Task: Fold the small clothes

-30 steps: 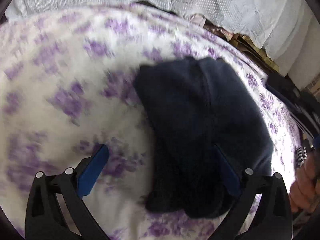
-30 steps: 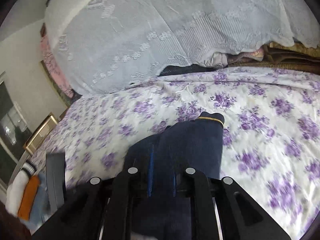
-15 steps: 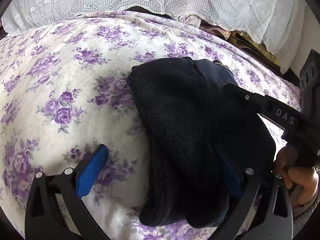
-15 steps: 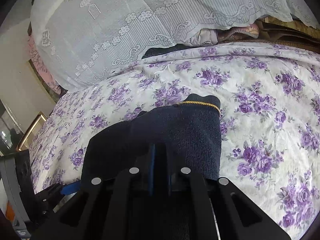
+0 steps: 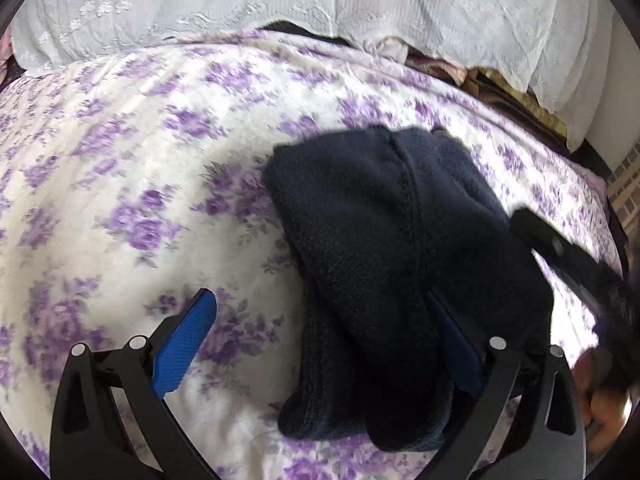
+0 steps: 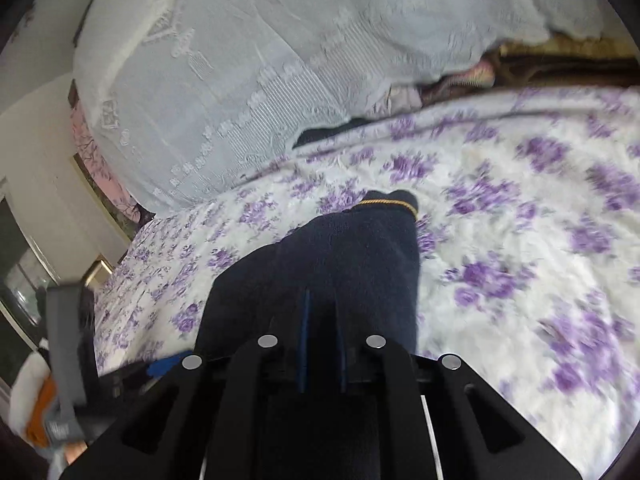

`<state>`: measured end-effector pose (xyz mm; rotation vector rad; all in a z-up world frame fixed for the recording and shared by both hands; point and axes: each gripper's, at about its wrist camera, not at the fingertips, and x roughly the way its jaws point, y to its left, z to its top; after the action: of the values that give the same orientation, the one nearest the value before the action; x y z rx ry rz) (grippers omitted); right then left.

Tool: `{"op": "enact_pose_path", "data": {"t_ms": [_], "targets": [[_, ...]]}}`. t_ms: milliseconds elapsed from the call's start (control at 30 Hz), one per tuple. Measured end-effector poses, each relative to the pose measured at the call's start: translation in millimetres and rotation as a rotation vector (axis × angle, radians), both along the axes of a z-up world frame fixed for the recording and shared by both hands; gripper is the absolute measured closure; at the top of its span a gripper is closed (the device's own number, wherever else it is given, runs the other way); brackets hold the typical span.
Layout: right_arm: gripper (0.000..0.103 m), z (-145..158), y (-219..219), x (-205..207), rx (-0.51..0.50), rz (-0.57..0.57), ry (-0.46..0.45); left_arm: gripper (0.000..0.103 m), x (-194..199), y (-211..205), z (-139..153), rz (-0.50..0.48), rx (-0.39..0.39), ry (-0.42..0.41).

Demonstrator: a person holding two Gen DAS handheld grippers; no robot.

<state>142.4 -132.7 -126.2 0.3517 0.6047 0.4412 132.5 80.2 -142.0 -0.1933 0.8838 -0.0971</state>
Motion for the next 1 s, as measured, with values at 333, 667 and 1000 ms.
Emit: {"op": "enact_pose_path", "data": {"t_ms": [333, 667, 1000], "targets": [[0.085, -13.5, -14.8, -43.0, -0.068, -0.015, 0.023, 0.004, 7.1, 6.1, -16.9, -0.033, -0.106, 0.068], [0.085, -15.9, -17.4, -43.6, -0.057, -0.03, 0.038, 0.005, -1.2, 5.1, -12.4, -0.022, -0.106, 0.041], [0.083, -20.5, 2.5, -48.7, -0.178, -0.001, 0.071, 0.004, 6.0, -0.7, -13.1, -0.034, -0.098, 0.093]]}}
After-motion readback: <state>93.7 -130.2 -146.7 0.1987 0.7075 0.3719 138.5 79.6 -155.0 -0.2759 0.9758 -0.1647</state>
